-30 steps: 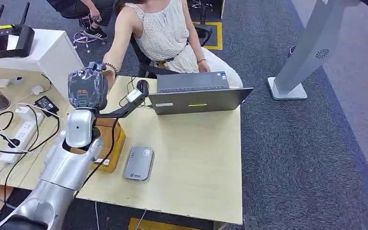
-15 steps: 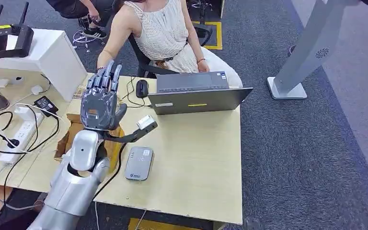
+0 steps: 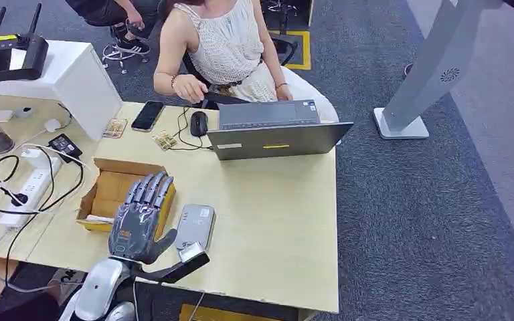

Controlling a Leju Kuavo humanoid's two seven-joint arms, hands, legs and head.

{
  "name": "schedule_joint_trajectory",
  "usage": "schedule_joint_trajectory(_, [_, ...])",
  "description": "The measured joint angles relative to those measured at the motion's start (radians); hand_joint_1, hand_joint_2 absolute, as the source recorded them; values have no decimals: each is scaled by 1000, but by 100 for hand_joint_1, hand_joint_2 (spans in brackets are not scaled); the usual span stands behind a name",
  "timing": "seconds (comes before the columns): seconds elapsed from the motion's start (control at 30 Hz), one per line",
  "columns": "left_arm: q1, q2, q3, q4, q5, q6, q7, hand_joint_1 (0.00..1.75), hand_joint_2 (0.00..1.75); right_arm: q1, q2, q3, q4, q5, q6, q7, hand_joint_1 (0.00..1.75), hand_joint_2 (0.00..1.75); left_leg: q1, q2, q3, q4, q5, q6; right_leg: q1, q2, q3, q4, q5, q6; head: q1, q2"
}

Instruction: Pass the card to the sensor for recognition and then transmit it.

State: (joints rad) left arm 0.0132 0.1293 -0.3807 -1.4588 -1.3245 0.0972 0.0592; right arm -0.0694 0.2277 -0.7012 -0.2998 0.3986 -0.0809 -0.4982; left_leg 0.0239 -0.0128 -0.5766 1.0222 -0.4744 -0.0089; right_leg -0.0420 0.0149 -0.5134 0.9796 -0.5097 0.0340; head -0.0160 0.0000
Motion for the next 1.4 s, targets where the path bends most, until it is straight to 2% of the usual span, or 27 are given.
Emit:
schedule_joint_trajectory(0.23, [15,14,32,1,-5,-26,18,0,175,0,-1,-17,-4,10,2,5,0,175,0,0,0,0,0,0,0,0,0,0,0,0,0,0])
schedule_joint_trajectory(0.43, [41,23,36,1,-15,-54,57,0,175,0,-2,-31,-5,17,2,5,0,175,0,0,0,0,0,0,0,0,0,0,0,0,0,0])
schedule_joint_trajectory(0.9, [74,35,58,-1,-21,-60,124,0,175,0,-3,-62,-11,36,4,8,0,175,0,0,0,0,0,0,0,0,0,0,0,0,0,0])
schedule_joint_trajectory(1.17, [74,40,144,0,-14,-59,146,0,175,-1,-3,-67,-11,61,5,16,0,175,0,0,0,0,0,0,0,0,0,0,0,0,0,0])
schedule_joint_trajectory(1.4, [64,40,173,11,-13,-71,145,0,175,-6,-3,-67,-11,71,6,19,0,175,0,0,0,0,0,0,0,0,0,0,0,0,0,0])
